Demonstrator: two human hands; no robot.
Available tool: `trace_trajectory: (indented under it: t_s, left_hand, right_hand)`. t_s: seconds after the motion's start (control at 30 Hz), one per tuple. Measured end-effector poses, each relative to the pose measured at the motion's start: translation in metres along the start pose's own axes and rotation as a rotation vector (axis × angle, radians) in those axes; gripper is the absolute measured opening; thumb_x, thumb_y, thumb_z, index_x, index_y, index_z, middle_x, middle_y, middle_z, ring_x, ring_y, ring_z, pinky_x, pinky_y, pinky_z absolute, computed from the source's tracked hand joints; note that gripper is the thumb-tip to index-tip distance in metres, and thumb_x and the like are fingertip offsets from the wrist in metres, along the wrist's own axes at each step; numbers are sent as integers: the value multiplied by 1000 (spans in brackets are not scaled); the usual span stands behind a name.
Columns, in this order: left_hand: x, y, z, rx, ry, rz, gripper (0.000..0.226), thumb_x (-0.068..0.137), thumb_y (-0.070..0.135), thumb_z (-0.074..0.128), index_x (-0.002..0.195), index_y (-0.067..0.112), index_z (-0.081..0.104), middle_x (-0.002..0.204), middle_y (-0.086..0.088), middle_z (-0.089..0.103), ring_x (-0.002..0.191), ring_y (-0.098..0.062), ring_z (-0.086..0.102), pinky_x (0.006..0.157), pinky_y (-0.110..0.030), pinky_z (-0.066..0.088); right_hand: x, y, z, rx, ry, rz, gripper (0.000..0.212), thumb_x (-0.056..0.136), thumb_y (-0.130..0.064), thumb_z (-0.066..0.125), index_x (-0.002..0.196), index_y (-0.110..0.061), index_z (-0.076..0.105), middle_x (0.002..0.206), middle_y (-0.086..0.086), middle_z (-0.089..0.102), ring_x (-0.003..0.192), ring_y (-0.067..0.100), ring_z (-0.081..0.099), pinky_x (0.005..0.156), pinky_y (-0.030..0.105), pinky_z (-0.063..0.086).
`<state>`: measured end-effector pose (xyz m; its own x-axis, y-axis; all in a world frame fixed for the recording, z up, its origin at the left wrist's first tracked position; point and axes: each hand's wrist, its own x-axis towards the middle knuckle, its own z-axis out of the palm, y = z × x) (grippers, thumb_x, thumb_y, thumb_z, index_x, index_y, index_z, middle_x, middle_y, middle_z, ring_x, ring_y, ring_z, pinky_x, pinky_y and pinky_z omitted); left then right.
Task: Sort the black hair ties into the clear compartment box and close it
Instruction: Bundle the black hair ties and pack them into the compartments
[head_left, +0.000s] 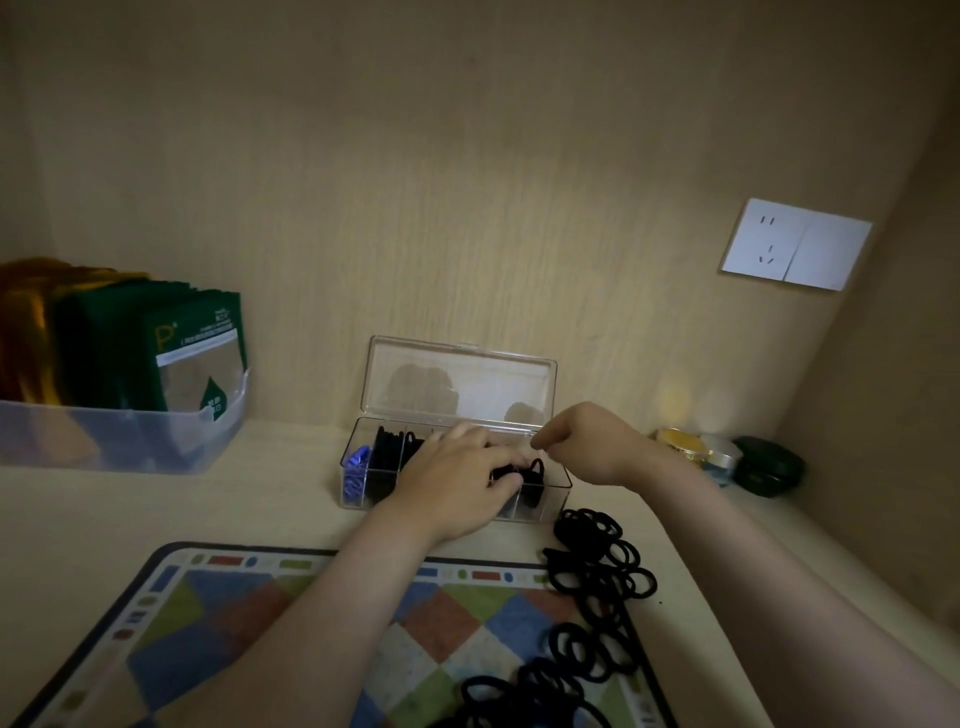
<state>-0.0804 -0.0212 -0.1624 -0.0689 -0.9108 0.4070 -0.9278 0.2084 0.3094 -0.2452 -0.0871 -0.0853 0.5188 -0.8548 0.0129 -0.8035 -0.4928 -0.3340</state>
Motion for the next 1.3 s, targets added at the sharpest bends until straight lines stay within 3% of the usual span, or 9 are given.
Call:
trace_trajectory:
  t_s: [0.1, 0.27, 0.47, 0.63, 0.77, 0.9, 1.03, 1.13, 1.3]
  left_hand:
    - [0, -1, 0, -52, 32, -25, 35, 97, 48, 43, 129, 46, 56, 128, 15, 55, 131, -9, 35, 106, -34, 29]
    - [-2, 3, -4, -108, 119, -26, 27, 96, 35, 50, 120, 38, 62, 126, 15, 56, 125, -7, 42, 96, -25, 28]
    - [-4, 3, -5, -101, 69, 17, 27, 91, 34, 53, 117, 41, 60, 119, 19, 51, 120, -5, 40, 97, -25, 27]
    - [-4, 2, -4, -52, 27, 37, 35, 91, 41, 53, 126, 41, 57, 124, 17, 51, 126, -6, 37, 106, -31, 27]
    - [-3, 3, -3, -81, 60, 24, 29, 91, 37, 55, 119, 41, 61, 120, 17, 52, 123, -6, 40, 102, -26, 26]
    - [-2, 9, -5, -76, 118, 26, 26, 92, 33, 55, 116, 35, 63, 115, 16, 51, 115, -6, 41, 91, -24, 28]
    - [1, 26, -6, -50, 180, 101, 17, 92, 28, 55, 106, 31, 64, 101, 16, 51, 103, -6, 44, 81, -23, 33]
    - [0, 44, -3, -77, 138, 169, 13, 90, 23, 54, 97, 30, 63, 93, 14, 56, 88, -4, 48, 73, -25, 42]
    - [-8, 63, 14, -45, -43, 236, 22, 91, 23, 54, 107, 31, 66, 98, 15, 58, 84, -5, 55, 74, -26, 48]
  right_hand:
    - [-15, 2, 2, -5, 83, -56, 44, 88, 0, 44, 105, -22, 78, 110, -4, 70, 97, 6, 64, 78, 14, 44]
    - [-23, 7, 20, -174, 44, -214, 37, 86, -22, 48, 108, -26, 77, 117, -9, 72, 109, 12, 61, 100, 32, 45]
    - [-16, 7, 32, -468, -13, -280, 48, 74, -39, 28, 85, -24, 72, 98, -4, 71, 101, 18, 52, 99, 38, 31]
    - [-15, 13, 21, -351, 46, -291, 37, 85, -28, 44, 107, -32, 74, 107, -10, 72, 107, 13, 55, 105, 36, 29]
    - [-19, 16, 30, -360, -9, -316, 39, 82, -26, 40, 102, -29, 73, 103, -7, 72, 104, 16, 57, 103, 36, 32]
    - [-27, 24, 17, -57, 128, -268, 37, 90, -13, 49, 116, -24, 73, 121, -8, 69, 116, 10, 59, 103, 26, 43]
    - [-40, 39, 4, 42, 242, -200, 32, 90, -9, 52, 100, -28, 75, 101, -18, 67, 90, -2, 60, 81, 13, 44]
    - [-49, 52, 5, 42, 223, -178, 27, 86, -14, 59, 82, -38, 70, 84, -22, 67, 67, -5, 59, 66, 18, 45]
    - [-59, 71, 23, -70, 64, -212, 29, 79, -14, 65, 97, -37, 73, 98, -18, 63, 80, -3, 57, 73, 17, 48]
